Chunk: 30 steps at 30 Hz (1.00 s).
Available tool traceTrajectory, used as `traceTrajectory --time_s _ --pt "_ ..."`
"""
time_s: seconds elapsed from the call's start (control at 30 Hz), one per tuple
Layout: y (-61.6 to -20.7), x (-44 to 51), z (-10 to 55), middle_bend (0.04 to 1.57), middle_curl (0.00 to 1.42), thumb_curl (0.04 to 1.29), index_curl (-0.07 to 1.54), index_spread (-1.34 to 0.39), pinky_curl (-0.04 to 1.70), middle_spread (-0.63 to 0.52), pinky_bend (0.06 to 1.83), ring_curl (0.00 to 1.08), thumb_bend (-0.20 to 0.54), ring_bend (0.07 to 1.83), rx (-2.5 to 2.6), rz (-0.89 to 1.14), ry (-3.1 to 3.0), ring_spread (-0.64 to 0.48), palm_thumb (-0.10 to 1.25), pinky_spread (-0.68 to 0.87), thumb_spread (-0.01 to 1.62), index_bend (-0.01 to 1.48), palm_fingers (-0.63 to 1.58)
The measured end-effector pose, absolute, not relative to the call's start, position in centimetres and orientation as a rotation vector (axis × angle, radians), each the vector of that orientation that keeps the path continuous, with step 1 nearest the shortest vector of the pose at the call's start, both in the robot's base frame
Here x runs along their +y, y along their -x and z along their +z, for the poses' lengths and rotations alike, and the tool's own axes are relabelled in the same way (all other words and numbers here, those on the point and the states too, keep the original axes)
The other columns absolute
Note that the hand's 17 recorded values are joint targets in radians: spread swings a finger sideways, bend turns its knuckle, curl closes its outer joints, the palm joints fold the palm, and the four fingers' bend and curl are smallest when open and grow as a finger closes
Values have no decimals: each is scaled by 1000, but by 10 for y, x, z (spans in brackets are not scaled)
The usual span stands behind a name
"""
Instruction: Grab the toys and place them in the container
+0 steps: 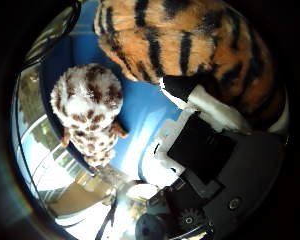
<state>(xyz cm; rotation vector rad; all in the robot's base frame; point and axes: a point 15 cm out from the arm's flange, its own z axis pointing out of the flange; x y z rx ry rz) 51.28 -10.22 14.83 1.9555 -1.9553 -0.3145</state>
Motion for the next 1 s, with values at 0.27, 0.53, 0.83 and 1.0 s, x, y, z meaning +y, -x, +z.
traceTrajectory --time_s 0.27,0.53,0.83,1.0 --pt "-512 -105 170 965 870 539 -18 -536 643 -255 1336 727 36 1284 -1997 -308 -1960 -36 931 305 1026 380 1067" --pt "-499 -95 248 1040 1029 646 -15 -753 742 -284 1435 788 17 1335 -2133 -348 -2007 -87 992 231 1053 617 1009" --pt "-455 -56 395 1085 1148 731 -17 -915 804 -298 1484 828 -12 1386 -2138 -179 -2229 -109 992 189 1070 808 935" --pt "-426 11 464 1093 1183 761 -18 -967 820 -300 1506 840 -13 1408 -2027 -31 -2450 -113 986 180 1076 870 913"
